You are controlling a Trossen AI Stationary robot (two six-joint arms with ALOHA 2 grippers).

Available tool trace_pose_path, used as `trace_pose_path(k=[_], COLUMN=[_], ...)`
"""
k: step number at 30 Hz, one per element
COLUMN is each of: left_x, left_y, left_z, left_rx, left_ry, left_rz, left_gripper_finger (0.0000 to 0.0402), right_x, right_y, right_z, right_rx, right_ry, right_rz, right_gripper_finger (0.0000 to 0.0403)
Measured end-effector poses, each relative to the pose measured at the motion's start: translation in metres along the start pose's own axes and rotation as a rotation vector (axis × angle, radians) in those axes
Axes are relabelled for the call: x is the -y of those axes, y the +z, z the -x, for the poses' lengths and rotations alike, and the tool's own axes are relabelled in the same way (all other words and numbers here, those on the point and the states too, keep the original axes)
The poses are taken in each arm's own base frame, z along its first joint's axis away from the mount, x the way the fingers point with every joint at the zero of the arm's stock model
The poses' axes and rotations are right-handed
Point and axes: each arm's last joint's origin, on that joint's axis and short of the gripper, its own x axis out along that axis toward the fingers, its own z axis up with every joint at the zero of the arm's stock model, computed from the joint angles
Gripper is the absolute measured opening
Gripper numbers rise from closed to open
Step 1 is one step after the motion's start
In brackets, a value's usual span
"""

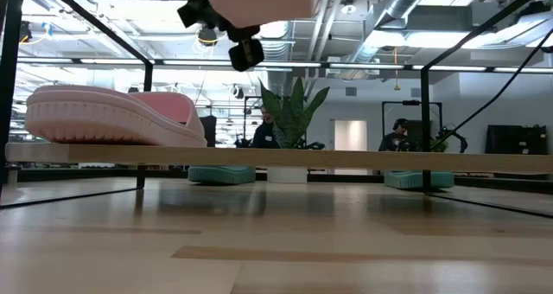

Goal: Pick and place slides into the shelf
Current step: Put the pink slide on the shelf

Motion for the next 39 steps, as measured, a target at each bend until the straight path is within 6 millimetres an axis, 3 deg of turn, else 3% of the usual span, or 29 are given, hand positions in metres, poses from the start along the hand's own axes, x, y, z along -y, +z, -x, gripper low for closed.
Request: trace_pose_path(k=[6,19,39], left_x=[-0.005,-0.027,-0.058], left_y=[-0.003,-0.022,-0.067], left_z=[0.007,-0.001,-0.004], left_rx=[-0.006,0.017,-0.012], left_ry=[0.004,-0.050,0.016], left_rz=[-0.014,0.036,0.047], left_gripper_finger=[0.0025,0.0025,0.0025], right_x=[0.000,0.002,0.002], right_y=[0.000,-0.002,-0.002], right_z=[0.000,-0.013,-0.015], right_rx=[-0.001,-0.049,-0.054], right_ry=[-0.001,-0.035,-0.038], right_rz=[-0.005,0.006,0.009], right_gripper_finger=[0.0139,0.0139,0.0139])
